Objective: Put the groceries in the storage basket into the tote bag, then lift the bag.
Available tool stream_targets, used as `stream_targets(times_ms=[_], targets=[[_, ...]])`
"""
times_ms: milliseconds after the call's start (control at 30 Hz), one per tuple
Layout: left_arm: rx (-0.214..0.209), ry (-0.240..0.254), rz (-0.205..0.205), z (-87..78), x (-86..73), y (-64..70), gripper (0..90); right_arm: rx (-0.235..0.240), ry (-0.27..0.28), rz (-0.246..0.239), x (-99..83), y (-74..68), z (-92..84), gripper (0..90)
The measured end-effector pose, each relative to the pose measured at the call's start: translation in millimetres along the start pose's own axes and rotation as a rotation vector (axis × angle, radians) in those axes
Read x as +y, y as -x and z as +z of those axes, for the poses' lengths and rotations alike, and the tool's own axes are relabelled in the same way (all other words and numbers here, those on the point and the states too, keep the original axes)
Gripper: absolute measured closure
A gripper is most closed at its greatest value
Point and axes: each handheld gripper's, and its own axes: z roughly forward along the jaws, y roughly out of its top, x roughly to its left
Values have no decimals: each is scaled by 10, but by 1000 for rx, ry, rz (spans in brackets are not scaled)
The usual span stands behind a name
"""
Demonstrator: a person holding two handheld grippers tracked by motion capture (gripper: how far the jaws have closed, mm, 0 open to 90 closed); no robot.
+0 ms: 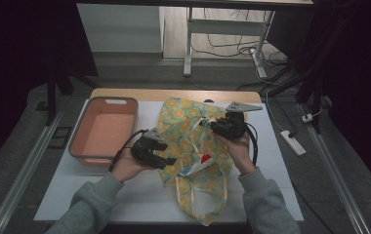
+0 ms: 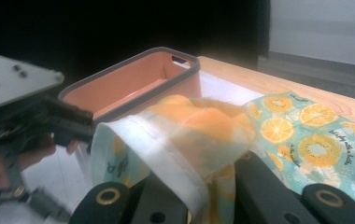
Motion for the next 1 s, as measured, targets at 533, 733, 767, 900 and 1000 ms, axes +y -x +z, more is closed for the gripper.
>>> stream_targets(times_ms=[533, 733, 767, 900, 1000], targets=[[23, 15, -1, -276, -121, -177, 334, 6, -47, -22, -86, -132, -132, 892], [25, -4, 39, -122, -91, -53, 354, -4, -64, -21, -151, -131, -189, 892], [33, -8, 47, -73, -74, -19, 358, -6, -65, -18, -162, -124, -198, 892], [100, -53, 90, 207, 35, 112, 355, -12, -78, -11, -209, -105, -209, 892], [157, -97, 108, 448, 104, 141, 348, -14, -84, -8, -236, -93, -200, 892]])
